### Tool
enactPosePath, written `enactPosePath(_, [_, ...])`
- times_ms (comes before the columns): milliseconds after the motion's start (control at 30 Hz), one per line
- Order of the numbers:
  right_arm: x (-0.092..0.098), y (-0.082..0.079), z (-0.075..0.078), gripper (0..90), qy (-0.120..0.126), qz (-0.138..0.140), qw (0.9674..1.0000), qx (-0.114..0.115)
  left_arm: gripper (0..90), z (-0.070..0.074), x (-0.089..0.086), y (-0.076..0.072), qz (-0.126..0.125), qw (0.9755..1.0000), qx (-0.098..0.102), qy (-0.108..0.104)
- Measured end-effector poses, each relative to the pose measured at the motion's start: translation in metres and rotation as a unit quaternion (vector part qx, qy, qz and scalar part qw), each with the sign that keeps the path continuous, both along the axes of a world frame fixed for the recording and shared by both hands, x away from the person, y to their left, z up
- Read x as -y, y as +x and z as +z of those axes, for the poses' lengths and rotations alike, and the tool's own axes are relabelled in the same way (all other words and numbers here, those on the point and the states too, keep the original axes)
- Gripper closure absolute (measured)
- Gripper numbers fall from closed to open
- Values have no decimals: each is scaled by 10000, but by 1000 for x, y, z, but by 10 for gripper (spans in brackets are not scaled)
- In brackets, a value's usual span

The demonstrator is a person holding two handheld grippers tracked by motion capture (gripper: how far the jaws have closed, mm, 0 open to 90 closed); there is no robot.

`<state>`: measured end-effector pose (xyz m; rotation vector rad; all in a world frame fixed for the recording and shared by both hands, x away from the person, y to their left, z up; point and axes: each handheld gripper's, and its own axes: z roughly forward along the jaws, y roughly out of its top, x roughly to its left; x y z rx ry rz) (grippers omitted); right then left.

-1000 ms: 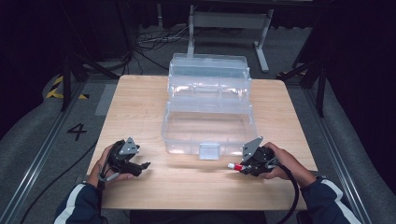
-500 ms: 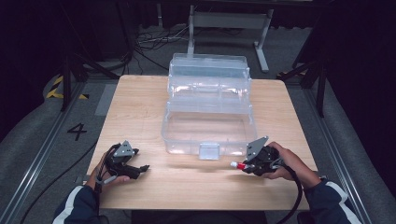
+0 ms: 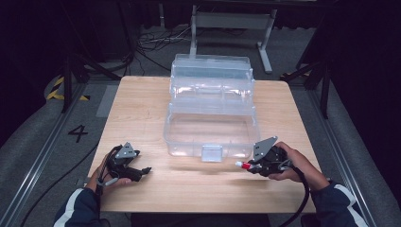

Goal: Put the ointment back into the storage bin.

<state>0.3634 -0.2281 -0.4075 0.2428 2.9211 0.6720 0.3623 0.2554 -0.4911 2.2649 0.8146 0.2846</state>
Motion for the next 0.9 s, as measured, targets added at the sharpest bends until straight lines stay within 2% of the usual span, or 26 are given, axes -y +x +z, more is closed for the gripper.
enactPosePath(133, [3, -4, 8, 709, 138, 35, 9998, 99, 169, 0, 0, 0, 3, 10000, -2, -1])
enactPosePath(233, [4, -5, 13, 709, 93, -4, 9998, 197, 168, 0, 0, 0, 14, 10000, 2, -4])
enactPosePath(367, [5, -6, 20, 709, 202, 15, 9994, 263, 168, 0, 0, 0, 13, 10000, 0, -5])
enactPosePath(667, [6, -6, 29, 708, 210, -16, 9991, 375, 168, 0, 0, 0, 8, 10000, -4, -6])
enactPosePath(900, [2, -7, 42, 708, 178, -13, 9986, 506, 167, 0, 0, 0, 8, 10000, -4, -6])
